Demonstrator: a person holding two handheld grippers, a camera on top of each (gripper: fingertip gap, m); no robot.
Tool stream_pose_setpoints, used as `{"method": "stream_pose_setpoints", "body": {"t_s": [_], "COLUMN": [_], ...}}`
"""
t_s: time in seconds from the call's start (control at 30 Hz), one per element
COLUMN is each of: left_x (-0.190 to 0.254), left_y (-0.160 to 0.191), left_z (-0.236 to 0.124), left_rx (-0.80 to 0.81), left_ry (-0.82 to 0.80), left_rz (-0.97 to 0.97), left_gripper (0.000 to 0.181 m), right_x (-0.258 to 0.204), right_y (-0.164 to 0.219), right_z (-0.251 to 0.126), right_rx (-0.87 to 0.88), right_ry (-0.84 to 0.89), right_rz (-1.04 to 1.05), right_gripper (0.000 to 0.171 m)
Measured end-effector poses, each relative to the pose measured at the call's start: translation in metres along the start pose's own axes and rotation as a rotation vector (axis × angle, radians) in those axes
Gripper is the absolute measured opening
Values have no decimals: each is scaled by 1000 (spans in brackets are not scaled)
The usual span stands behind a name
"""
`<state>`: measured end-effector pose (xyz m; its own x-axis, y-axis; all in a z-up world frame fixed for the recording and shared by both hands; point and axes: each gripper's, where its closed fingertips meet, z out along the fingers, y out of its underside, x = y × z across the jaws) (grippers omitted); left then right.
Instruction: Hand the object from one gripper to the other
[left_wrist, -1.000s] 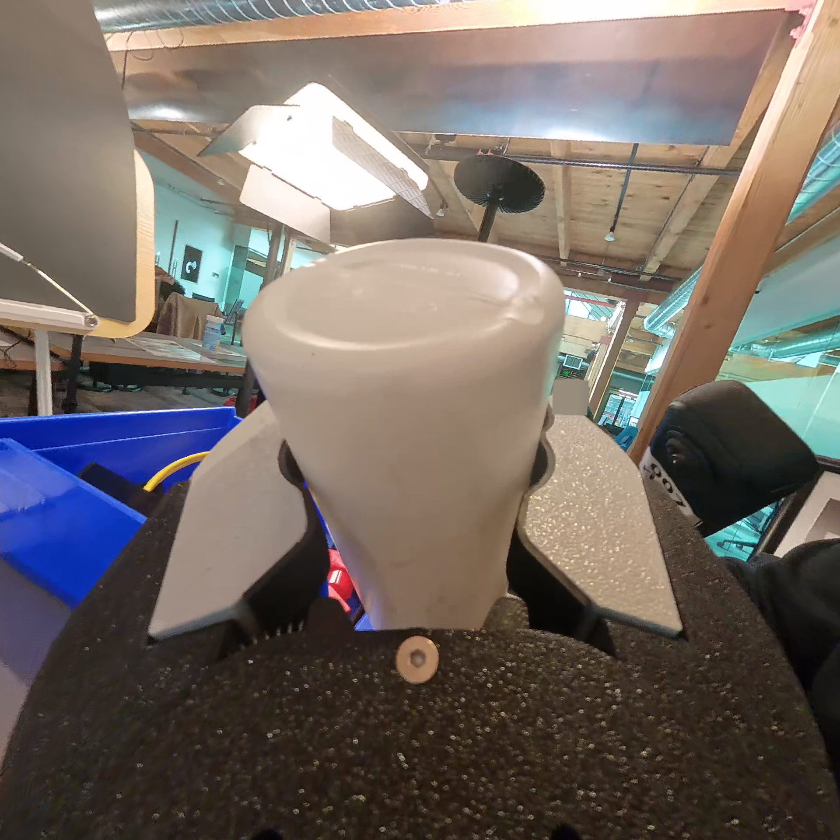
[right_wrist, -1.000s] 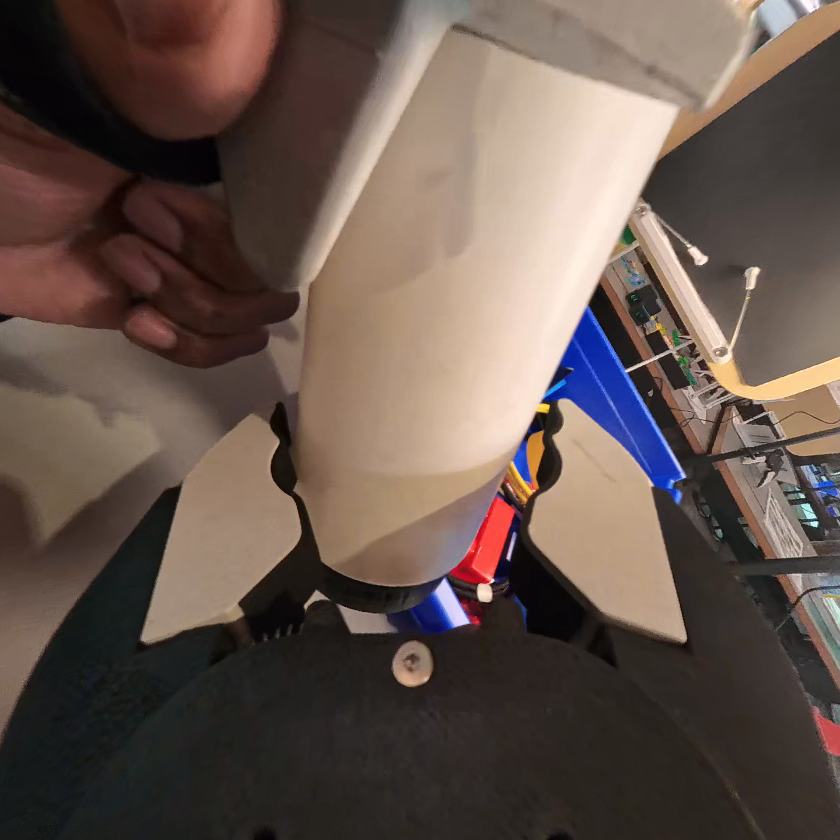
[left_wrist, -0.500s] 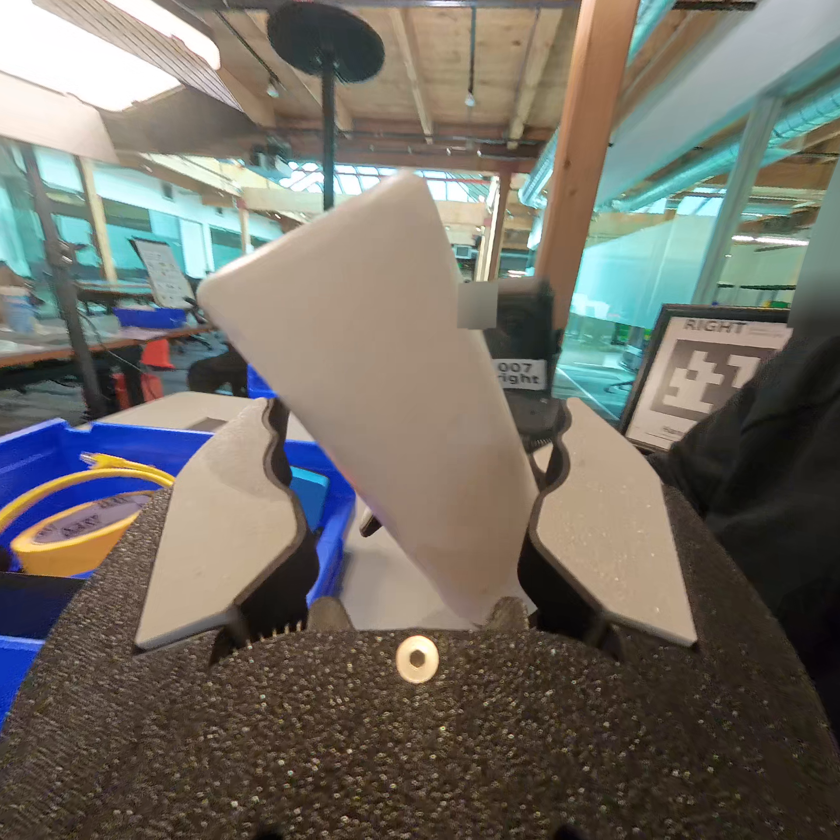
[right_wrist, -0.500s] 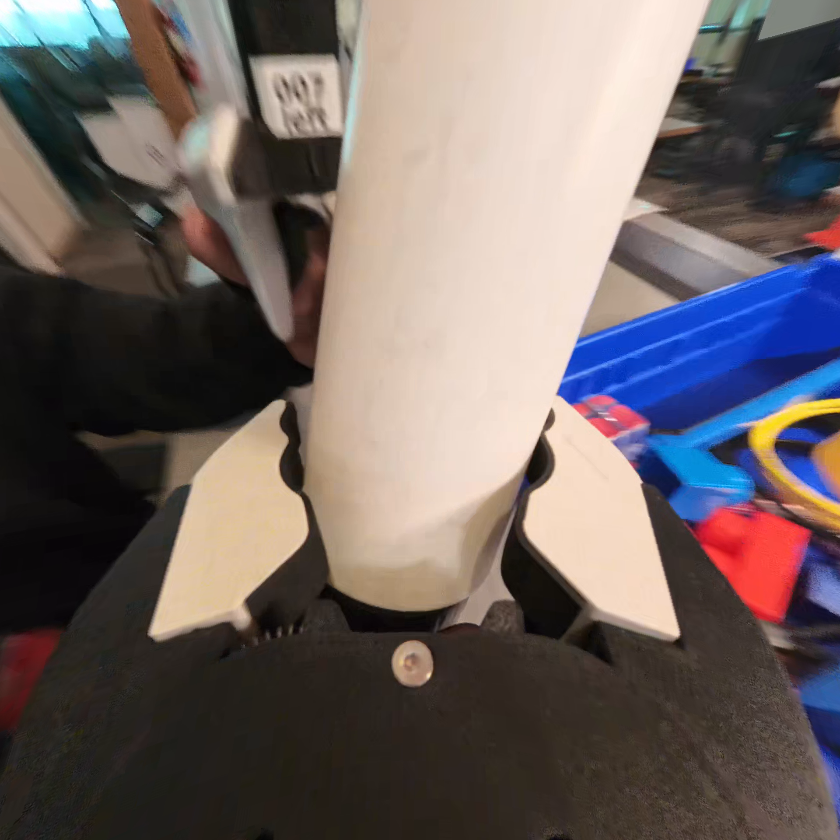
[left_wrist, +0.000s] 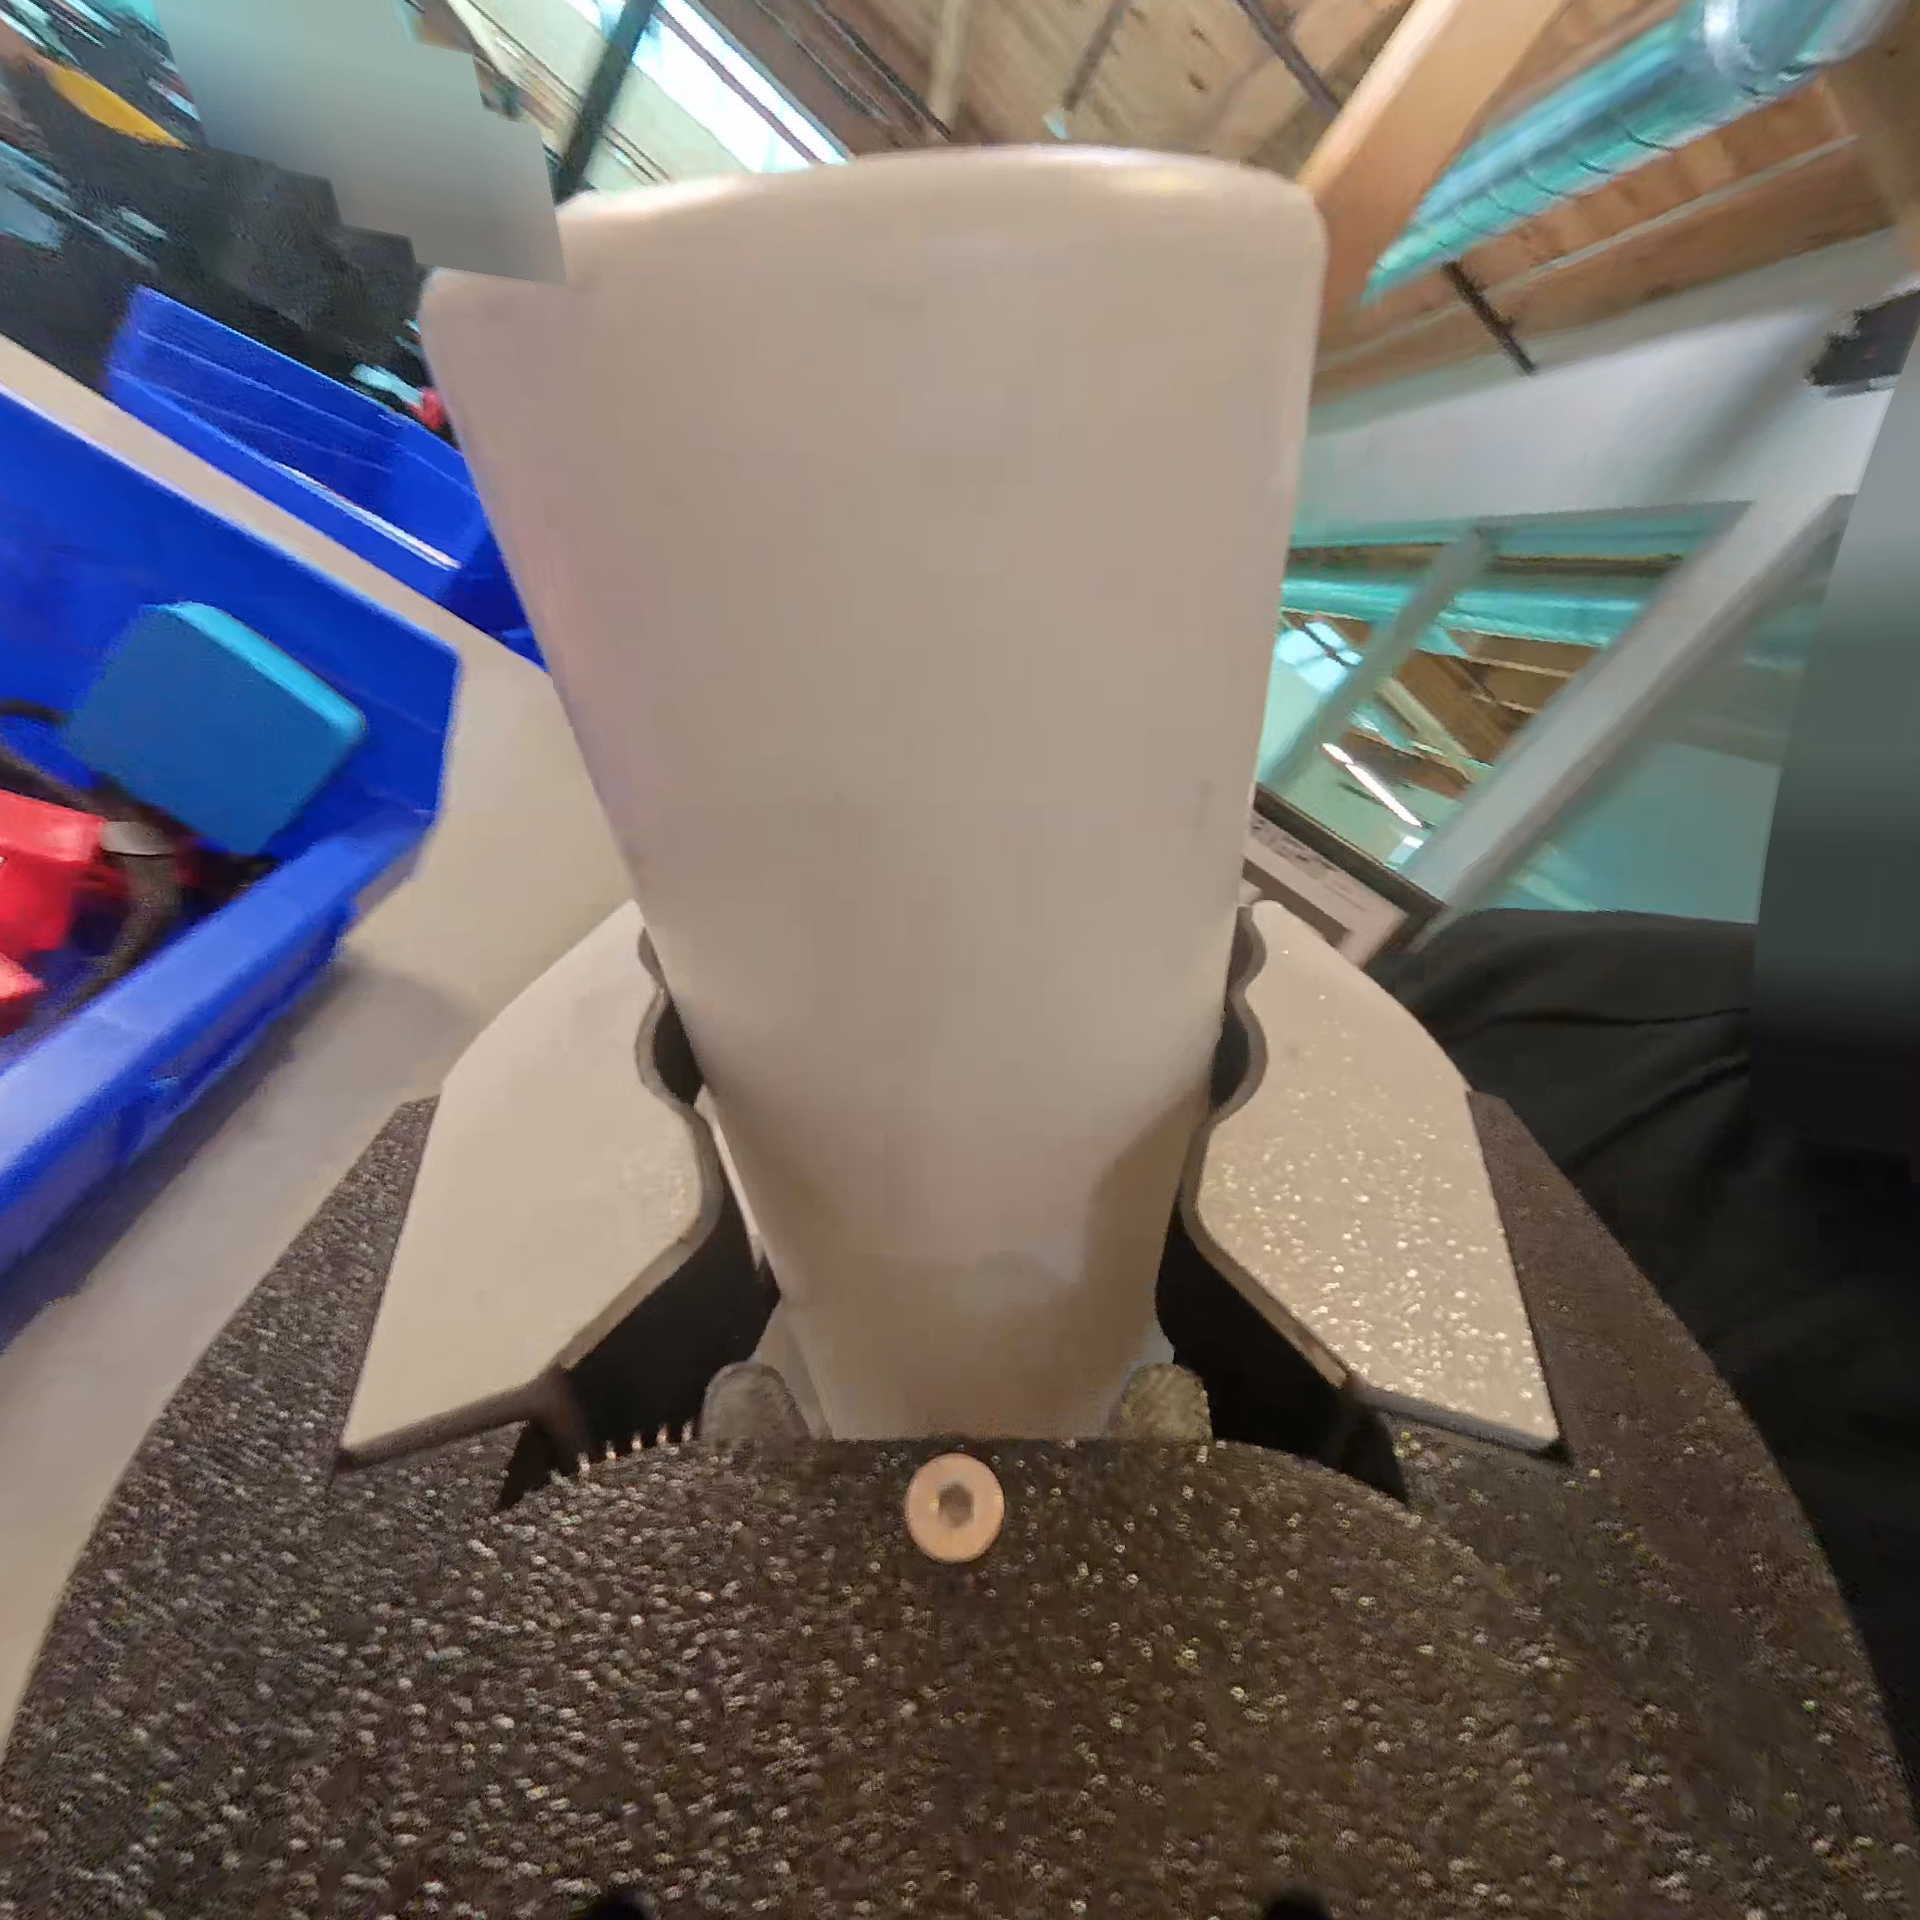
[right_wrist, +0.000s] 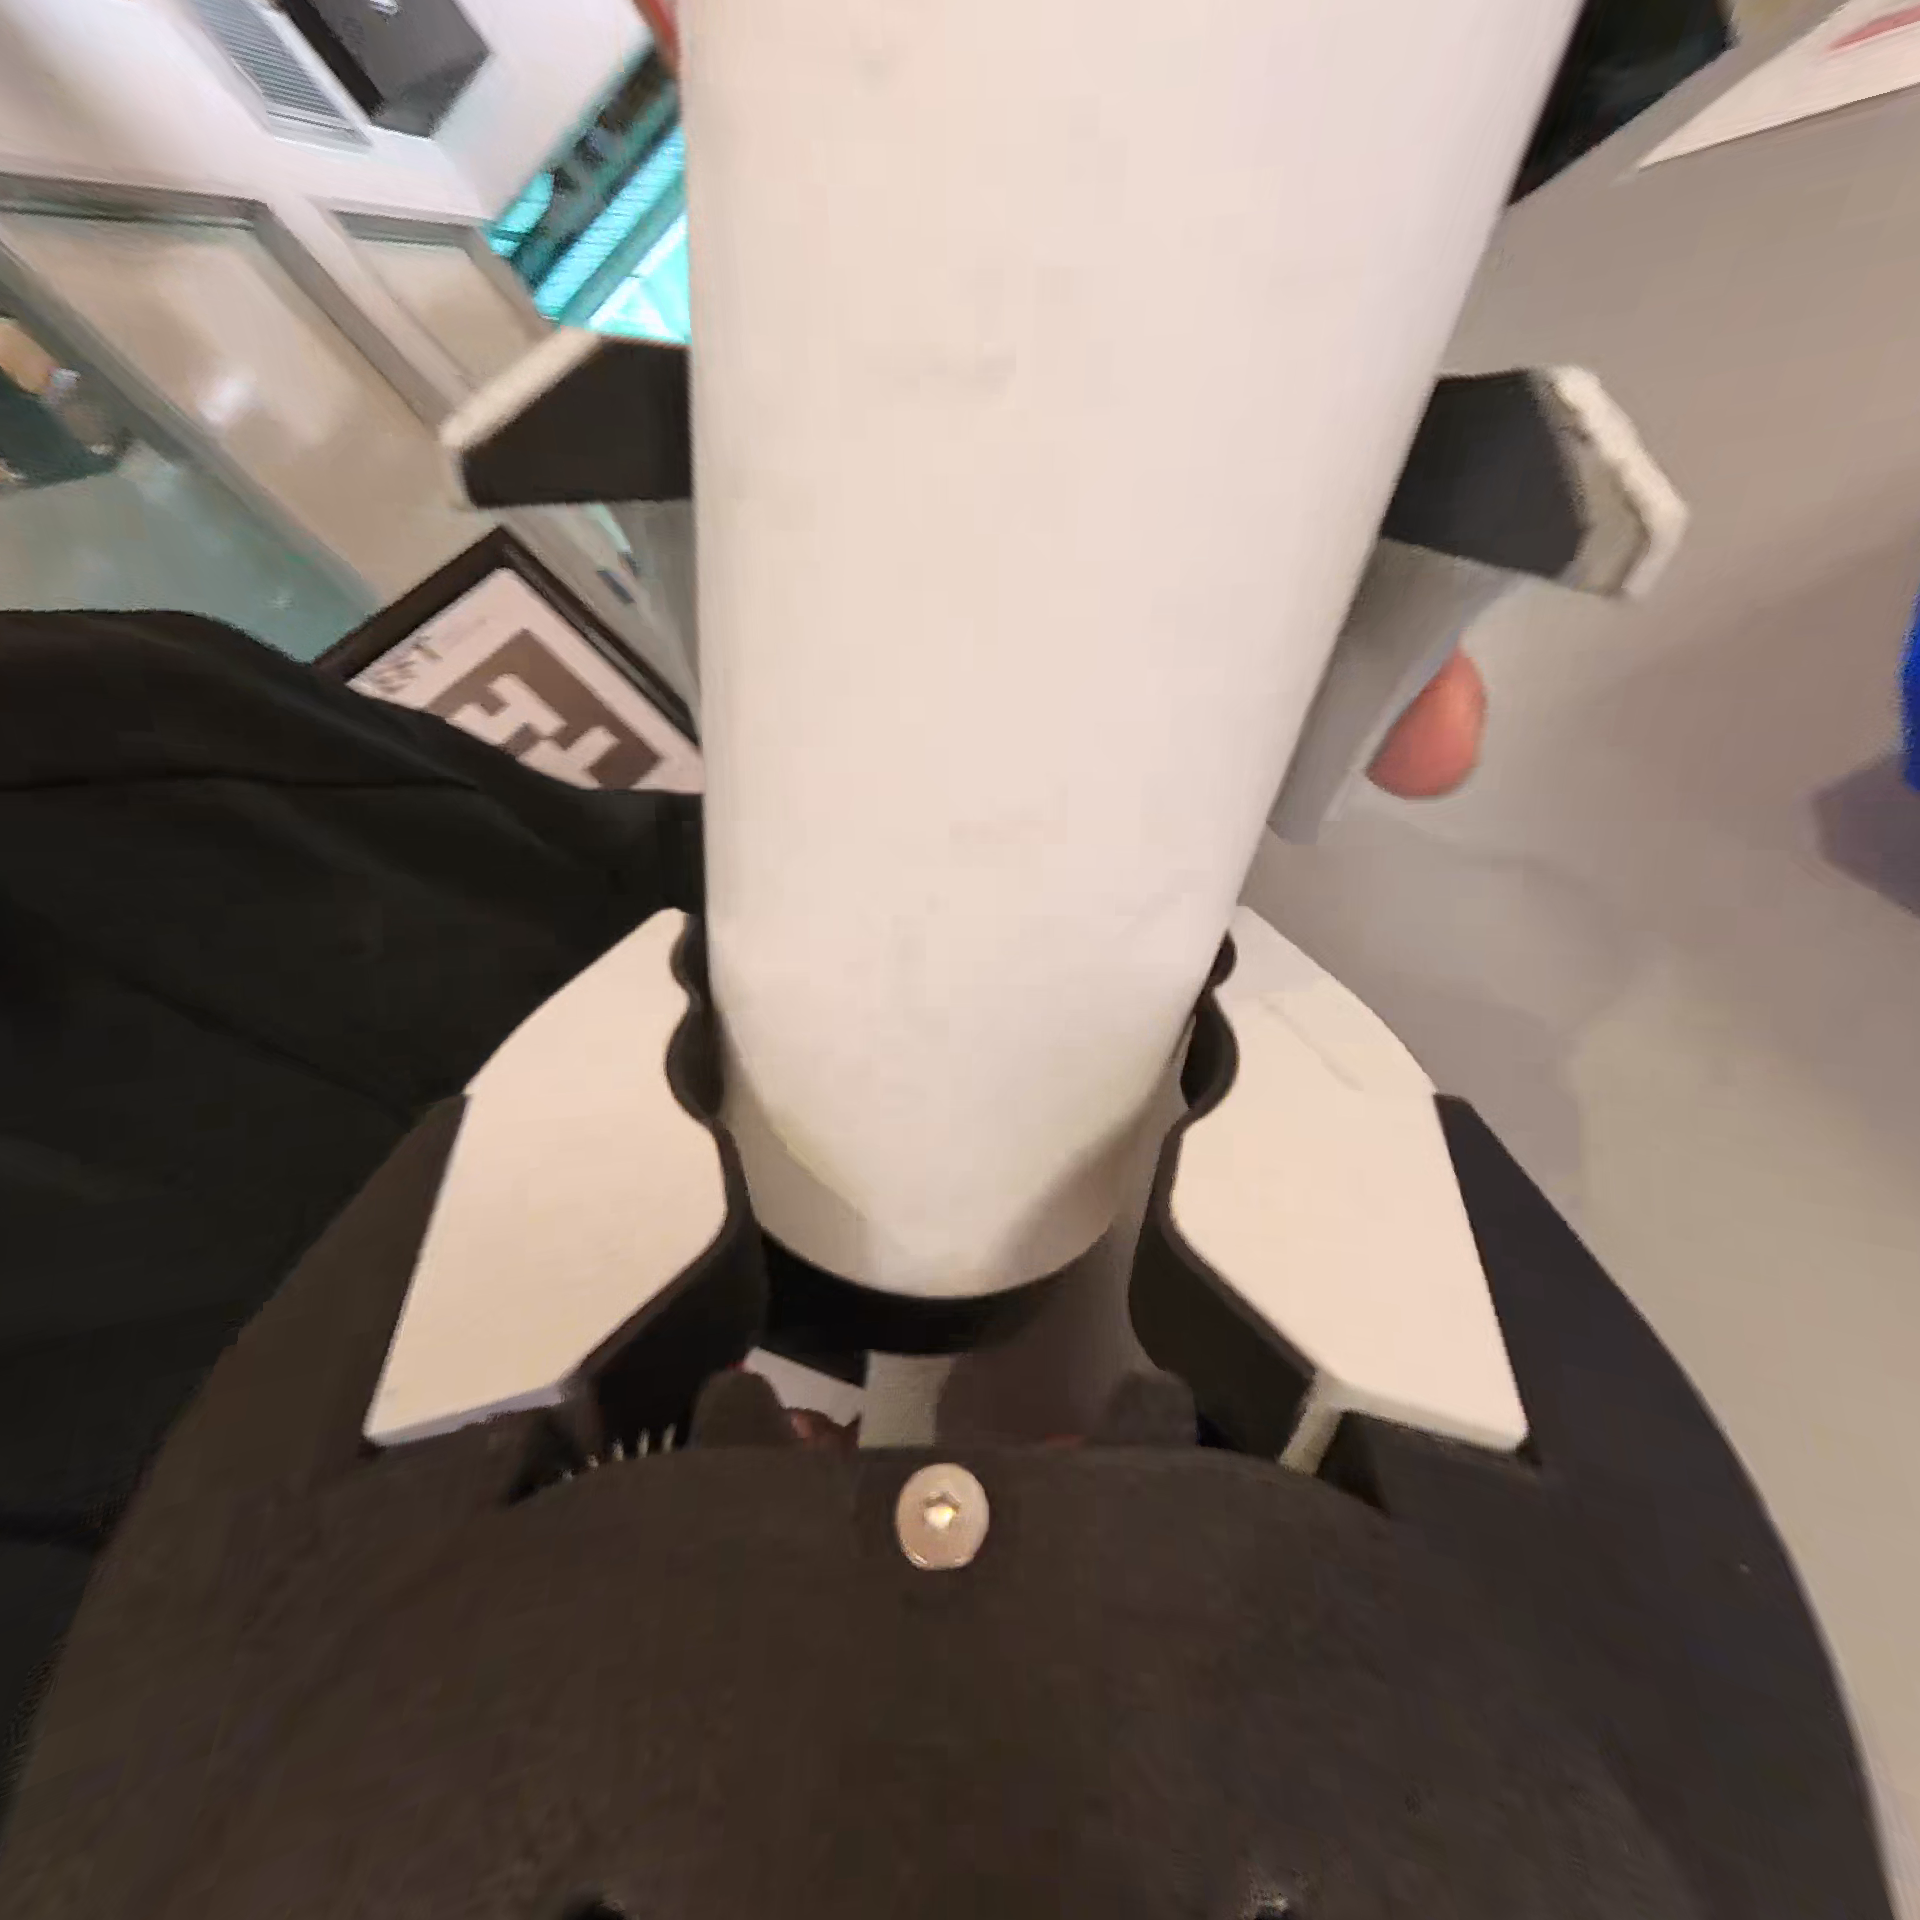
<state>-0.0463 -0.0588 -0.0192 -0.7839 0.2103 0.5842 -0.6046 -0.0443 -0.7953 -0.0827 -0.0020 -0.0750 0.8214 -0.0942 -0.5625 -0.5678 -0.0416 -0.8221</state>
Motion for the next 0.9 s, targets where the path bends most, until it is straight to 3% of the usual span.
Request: {"method": "stream_pose_setpoints", "body": {"t_s": [0.13,0.23,0.33,0.5,0.63,0.7,0.9], "left_x": [-18,-21,-15,5,-3,-2,17], "left_y": [-26,-46,-50,-32,-15,-9,-7], "left_z": [-26,-56,-66,-37,-27,-25,-26], "left_rx": [233,451,551,537,417,353,330], "left_ry": [-285,-508,-629,-494,-486,-445,-296], "left_rz": [111,217,318,319,277,260,268], "left_gripper": [99,99,99,100,99,97,92], "right_x": [25,32,29,35,38,43,26], "right_y": [-12,-18,-14,-2,-4,1,5], "right_z": [-23,-40,-38,-22,-22,-24,-15], "right_rx": [62,74,49,-22,-41,-71,57], "right_ry": [310,554,668,763,797,799,514], "right_rz": [-135,-318,-462,-582,-661,-651,-363], "right_gripper": [86,93,100,108,86,86,85]}}
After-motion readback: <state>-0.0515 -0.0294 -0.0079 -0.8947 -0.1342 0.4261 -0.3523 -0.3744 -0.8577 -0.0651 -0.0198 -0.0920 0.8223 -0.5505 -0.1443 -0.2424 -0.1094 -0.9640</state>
